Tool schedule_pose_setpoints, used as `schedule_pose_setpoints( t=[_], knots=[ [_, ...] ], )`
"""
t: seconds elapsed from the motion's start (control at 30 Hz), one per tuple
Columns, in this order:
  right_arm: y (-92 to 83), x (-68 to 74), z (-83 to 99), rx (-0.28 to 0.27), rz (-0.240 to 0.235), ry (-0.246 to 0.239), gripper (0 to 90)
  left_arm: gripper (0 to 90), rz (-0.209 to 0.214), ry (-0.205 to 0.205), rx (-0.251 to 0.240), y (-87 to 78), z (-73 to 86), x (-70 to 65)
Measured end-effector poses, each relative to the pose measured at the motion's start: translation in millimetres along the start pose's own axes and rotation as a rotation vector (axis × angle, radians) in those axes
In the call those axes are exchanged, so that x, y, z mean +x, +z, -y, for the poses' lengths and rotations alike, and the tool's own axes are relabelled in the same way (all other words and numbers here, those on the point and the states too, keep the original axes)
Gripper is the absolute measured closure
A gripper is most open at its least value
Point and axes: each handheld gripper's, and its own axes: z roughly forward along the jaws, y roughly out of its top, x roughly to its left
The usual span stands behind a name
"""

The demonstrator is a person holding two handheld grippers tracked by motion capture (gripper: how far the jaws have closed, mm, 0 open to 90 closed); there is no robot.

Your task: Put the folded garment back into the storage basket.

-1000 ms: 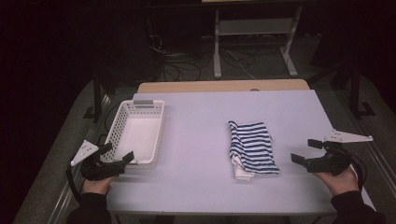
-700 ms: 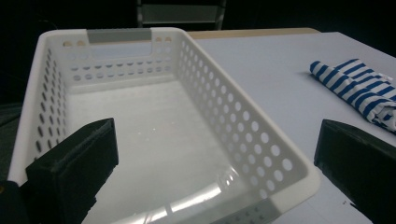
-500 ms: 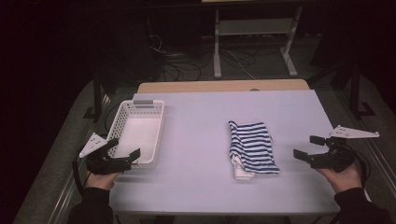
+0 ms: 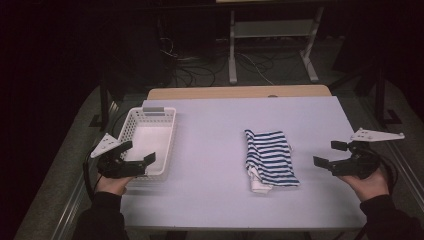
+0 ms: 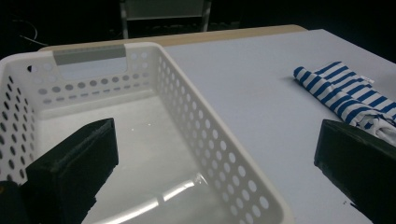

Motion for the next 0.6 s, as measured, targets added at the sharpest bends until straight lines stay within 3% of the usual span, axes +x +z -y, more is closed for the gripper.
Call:
schedule_pose_setpoints(
  t=[0.6],
  knots=[
    [12.6, 4.6, -5.1, 0.063, -0.017, -0.018, 0.0, 0.0, 0.054, 0.020, 0.037, 29.6, -23.4, -18.9]
  ],
)
